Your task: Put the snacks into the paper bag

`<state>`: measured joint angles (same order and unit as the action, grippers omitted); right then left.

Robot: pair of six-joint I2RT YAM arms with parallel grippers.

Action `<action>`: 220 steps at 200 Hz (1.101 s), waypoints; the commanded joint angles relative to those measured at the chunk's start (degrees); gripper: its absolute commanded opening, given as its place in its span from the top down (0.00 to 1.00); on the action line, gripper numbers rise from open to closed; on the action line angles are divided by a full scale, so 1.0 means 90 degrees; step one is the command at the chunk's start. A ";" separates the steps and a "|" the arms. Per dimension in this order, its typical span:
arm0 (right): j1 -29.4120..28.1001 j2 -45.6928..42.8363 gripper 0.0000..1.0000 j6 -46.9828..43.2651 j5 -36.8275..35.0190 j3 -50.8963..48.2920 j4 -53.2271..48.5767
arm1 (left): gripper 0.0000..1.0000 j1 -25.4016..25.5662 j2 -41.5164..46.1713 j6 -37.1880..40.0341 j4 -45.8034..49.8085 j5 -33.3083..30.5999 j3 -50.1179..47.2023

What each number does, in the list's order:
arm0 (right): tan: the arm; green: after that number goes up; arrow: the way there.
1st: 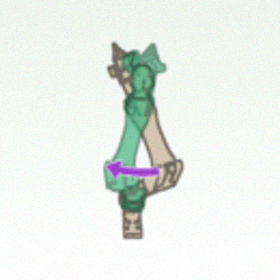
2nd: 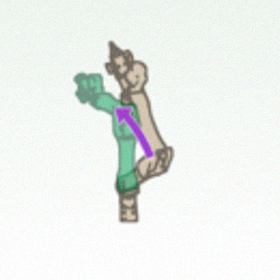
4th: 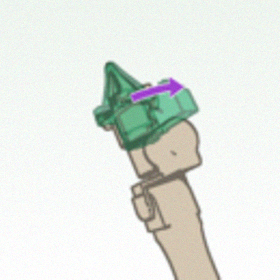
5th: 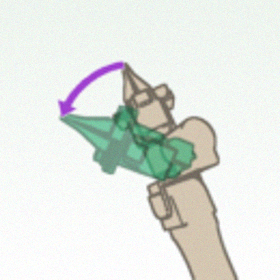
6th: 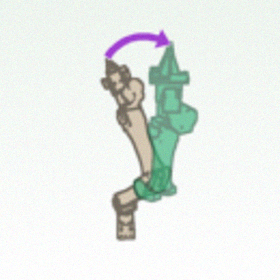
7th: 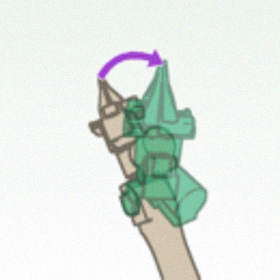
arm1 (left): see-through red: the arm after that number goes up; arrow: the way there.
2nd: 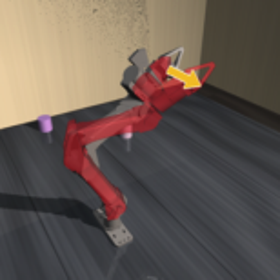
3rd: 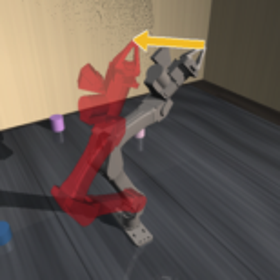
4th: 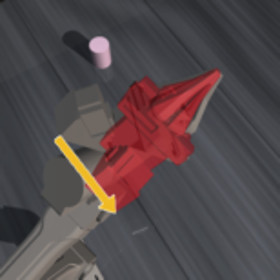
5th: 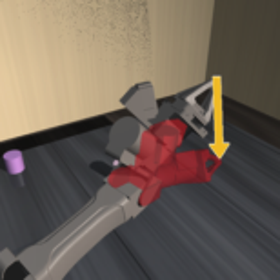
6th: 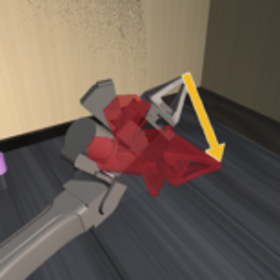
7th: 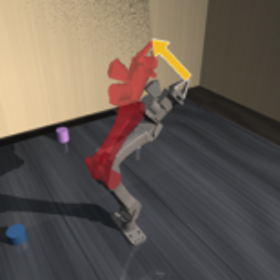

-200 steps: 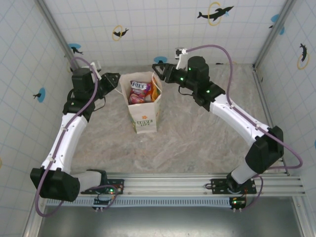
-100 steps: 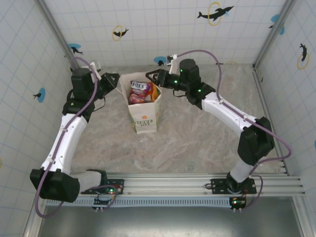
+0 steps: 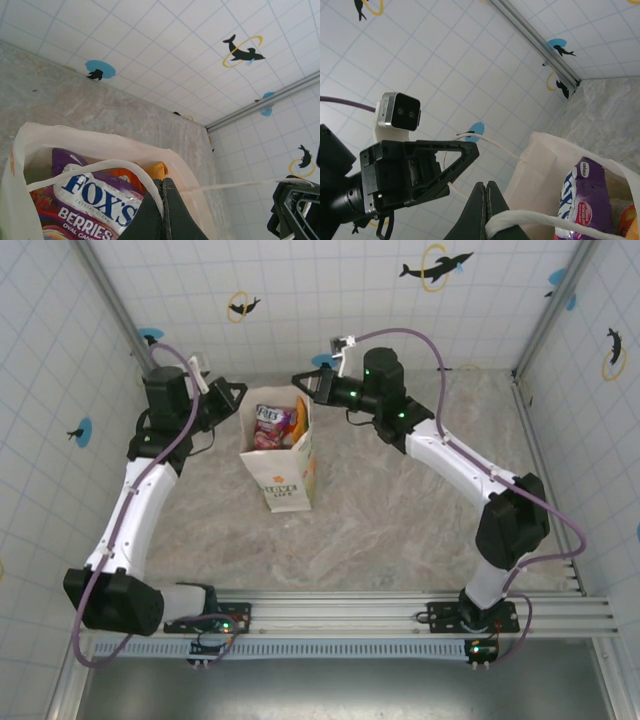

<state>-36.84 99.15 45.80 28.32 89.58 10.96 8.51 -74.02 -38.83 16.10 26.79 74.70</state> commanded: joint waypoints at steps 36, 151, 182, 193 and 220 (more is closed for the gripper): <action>0.0315 -0.0349 0.98 -0.0734 -0.0169 0.0852 -0.0447 | 1.00 0.0143 -0.0478 0.0095 -0.0451 0.0806 0.1207; 0.0972 -0.1854 0.96 -0.0894 -0.0646 -0.1146 -0.0780 | 1.00 0.1007 -0.1015 -0.0114 -0.1197 0.1096 0.0777; 0.1254 -0.1954 0.88 -0.0718 -0.0646 -0.1684 -0.0465 | 1.00 0.1037 -0.1067 -0.0188 -0.1392 0.0998 0.0386; 0.1309 -0.1940 0.84 -0.0676 -0.0575 -0.1792 -0.0390 | 1.00 0.1034 -0.1066 -0.0200 -0.1436 0.0961 0.0276; 0.1320 -0.1934 0.67 -0.0635 -0.0401 -0.1809 -0.0258 | 0.88 0.1037 -0.1052 -0.0037 -0.1232 0.0817 0.0392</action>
<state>-24.99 83.90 39.51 22.98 73.87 2.70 17.87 -84.01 -39.48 7.01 34.70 77.58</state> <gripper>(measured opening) 0.252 0.070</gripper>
